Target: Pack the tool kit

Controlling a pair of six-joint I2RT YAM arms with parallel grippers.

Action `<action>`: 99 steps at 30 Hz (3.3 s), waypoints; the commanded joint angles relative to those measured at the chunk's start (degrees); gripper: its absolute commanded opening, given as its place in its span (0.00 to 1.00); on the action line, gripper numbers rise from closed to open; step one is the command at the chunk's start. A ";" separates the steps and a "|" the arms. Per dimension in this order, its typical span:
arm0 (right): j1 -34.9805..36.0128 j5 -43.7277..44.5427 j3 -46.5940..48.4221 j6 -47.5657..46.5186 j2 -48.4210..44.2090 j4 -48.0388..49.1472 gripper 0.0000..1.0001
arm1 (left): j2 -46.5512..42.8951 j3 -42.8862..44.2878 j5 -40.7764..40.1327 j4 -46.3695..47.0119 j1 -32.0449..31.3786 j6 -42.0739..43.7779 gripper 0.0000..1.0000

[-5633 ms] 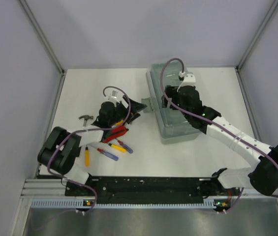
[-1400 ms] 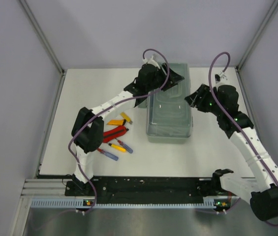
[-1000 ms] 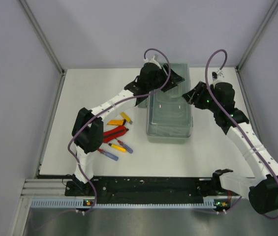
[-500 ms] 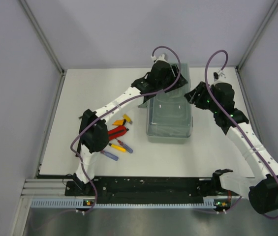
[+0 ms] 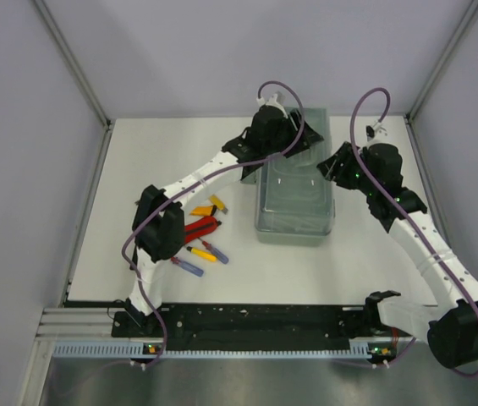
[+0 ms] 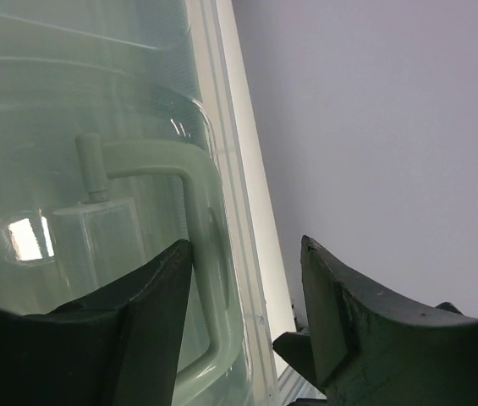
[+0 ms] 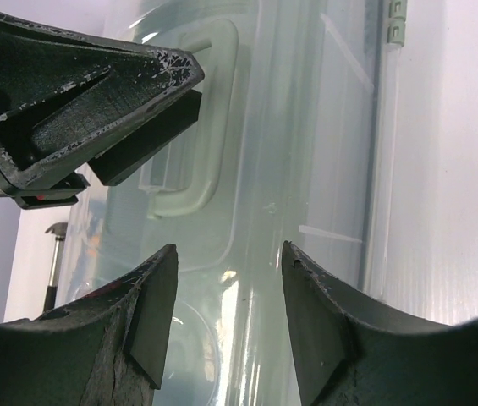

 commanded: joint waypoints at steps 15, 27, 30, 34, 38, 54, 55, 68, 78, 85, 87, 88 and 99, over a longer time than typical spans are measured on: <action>0.38 -5.24 1.40 0.87 4.78 8.26 0.44 | -1.80 -5.87 4.44 4.96 0.21 -2.86 0.55; 0.46 -6.30 3.60 2.80 9.96 8.53 0.38 | -1.97 -6.49 4.80 5.93 0.29 -3.21 0.54; 0.38 -6.56 4.21 3.59 10.93 8.70 0.36 | -2.06 -6.67 4.80 5.84 0.38 -3.12 0.54; 0.46 -5.95 4.56 5.08 12.34 8.79 0.32 | -2.59 -6.58 2.52 1.90 0.38 -2.77 0.56; 0.38 -5.95 4.65 6.58 13.66 9.05 0.26 | -4.17 -6.93 -1.87 -3.55 0.47 -1.02 0.60; 0.38 -10.69 6.49 10.01 17.79 12.30 0.00 | -19.18 -13.33 -15.14 -9.19 1.96 9.70 0.98; 0.46 -11.39 7.02 10.27 18.14 12.30 0.00 | -20.68 -14.65 -16.20 -9.19 2.22 10.49 0.98; 0.46 -17.81 18.62 14.75 16.56 10.38 0.00 | -37.65 -36.81 -12.00 -1.90 10.57 11.64 0.95; -1.03 -15.79 23.55 13.88 13.92 5.89 0.00 | -38.10 -41.30 -2.15 4.70 12.42 7.69 0.93; -2.96 -15.35 22.32 13.00 12.34 5.45 0.00 | -38.80 -43.05 -13.30 -2.07 13.56 5.40 0.75; -3.93 -15.70 21.97 13.08 11.99 5.54 0.00 | -38.45 -43.58 -14.54 -3.03 13.65 6.02 0.73; -4.19 -15.96 21.79 13.08 11.99 5.62 0.00 | -38.10 -44.10 -14.28 -2.95 13.74 6.46 0.73; -7.53 -17.72 18.37 14.14 10.58 7.47 0.00 | -29.40 -46.74 5.05 1.88 13.65 9.10 0.73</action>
